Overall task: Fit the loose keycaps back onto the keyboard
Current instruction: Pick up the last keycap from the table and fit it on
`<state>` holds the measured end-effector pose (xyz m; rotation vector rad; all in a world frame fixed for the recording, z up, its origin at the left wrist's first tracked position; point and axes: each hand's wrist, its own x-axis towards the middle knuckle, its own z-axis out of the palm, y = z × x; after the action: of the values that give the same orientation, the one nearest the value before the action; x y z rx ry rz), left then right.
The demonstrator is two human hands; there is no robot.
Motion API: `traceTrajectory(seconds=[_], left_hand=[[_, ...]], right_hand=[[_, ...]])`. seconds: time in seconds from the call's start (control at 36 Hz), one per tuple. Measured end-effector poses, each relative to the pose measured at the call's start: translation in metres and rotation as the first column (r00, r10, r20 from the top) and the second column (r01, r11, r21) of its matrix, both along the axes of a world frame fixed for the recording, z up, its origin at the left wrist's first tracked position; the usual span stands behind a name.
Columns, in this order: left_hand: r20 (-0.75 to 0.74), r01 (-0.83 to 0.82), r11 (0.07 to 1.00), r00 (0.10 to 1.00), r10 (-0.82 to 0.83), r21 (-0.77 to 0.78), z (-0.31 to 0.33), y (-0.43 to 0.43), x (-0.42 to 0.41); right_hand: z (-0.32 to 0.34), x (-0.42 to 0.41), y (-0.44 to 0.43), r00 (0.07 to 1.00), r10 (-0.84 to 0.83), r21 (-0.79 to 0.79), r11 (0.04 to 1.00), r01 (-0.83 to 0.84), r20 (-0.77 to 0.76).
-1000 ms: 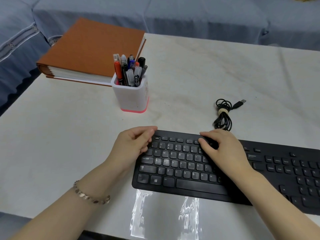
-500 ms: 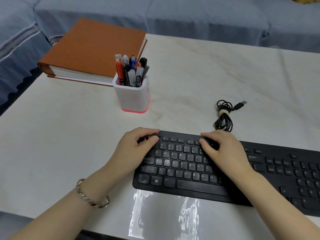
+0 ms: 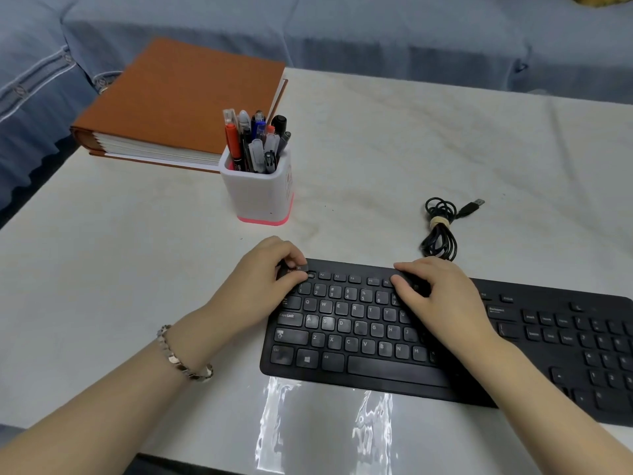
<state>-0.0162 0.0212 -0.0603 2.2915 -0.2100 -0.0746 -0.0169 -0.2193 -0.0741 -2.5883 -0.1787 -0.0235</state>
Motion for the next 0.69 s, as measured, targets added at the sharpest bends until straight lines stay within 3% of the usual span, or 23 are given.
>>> traceTrajectory(seconds=[0.69], left_hand=[[-0.233,-0.181,0.974,0.962,0.146,-0.138,-0.003,-0.006,0.014]], right_hand=[[0.0,0.0,0.0,1.0,-0.01,-0.001,1.0,0.01,0.003]])
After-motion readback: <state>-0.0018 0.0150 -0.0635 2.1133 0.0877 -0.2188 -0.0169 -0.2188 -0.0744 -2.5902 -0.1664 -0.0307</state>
